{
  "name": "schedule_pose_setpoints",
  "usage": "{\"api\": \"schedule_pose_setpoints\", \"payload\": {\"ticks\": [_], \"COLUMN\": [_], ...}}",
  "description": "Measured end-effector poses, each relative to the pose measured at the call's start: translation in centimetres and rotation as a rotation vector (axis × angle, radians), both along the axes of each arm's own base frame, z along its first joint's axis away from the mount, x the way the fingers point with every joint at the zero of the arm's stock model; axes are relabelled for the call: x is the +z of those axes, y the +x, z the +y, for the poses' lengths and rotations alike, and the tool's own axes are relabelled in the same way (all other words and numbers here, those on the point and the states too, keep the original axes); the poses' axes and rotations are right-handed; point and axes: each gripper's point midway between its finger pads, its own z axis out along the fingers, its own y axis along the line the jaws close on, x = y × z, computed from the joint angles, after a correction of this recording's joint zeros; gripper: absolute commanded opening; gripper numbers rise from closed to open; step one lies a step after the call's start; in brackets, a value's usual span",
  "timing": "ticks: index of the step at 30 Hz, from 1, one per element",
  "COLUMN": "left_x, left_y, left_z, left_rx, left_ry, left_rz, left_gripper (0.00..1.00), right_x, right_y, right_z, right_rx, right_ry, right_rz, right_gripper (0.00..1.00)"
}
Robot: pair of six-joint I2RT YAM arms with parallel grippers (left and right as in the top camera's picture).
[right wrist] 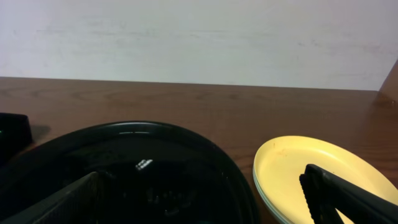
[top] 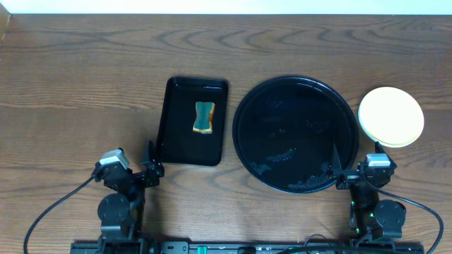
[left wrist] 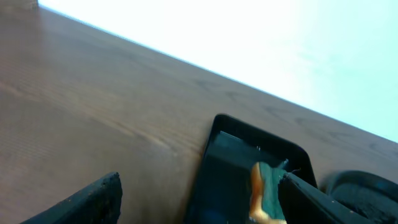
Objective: Clean dirty plates on tray and stack at the side
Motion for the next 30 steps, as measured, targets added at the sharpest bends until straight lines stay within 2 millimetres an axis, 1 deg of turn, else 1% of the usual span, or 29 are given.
{"api": "schedule_pose_setpoints", "payload": {"ticks": [2, 6, 8, 11, 13, 15, 20, 30], "left_x": [0.2, 1.5, 1.8, 1.2, 0.0, -0.6, -1.0, -1.0], "left_y": [0.1, 0.2, 0.2, 0.4, 0.5, 0.5, 0.4, 0.4], "left_z": [0.0, 0.0, 0.0, 0.0, 0.0, 0.0, -0.1, -0.1], "left_rx": [-0.003, -0.010, -0.012, -0.016, -0.020, -0.024, -0.032, -0.036], "left_ry": [0.021, 0.097, 0.130, 0.169, 0.181, 0.195, 0.210, 0.217], "left_rz": [-0.026, -0.102, -0.115, -0.111, -0.080, -0.061, -0.042, -0.038], "left_gripper": [0.81, 0.81, 0.81, 0.81, 0.81, 0.81, 0.81, 0.81], "right_x": [0.0, 0.0, 0.0, 0.0, 0.0, 0.0, 0.0, 0.0], "right_y": [0.0, 0.0, 0.0, 0.0, 0.0, 0.0, 0.0, 0.0], "right_z": [0.0, 0.0, 0.0, 0.0, 0.0, 0.0, 0.0, 0.0], "right_rx": [0.000, 0.000, 0.000, 0.000, 0.000, 0.000, 0.000, 0.000], "right_ry": [0.000, 0.000, 0.000, 0.000, 0.000, 0.000, 0.000, 0.000], "right_rz": [0.000, 0.000, 0.000, 0.000, 0.000, 0.000, 0.000, 0.000], "right_gripper": [0.99, 0.99, 0.99, 0.99, 0.99, 0.99, 0.99, 0.99]}}
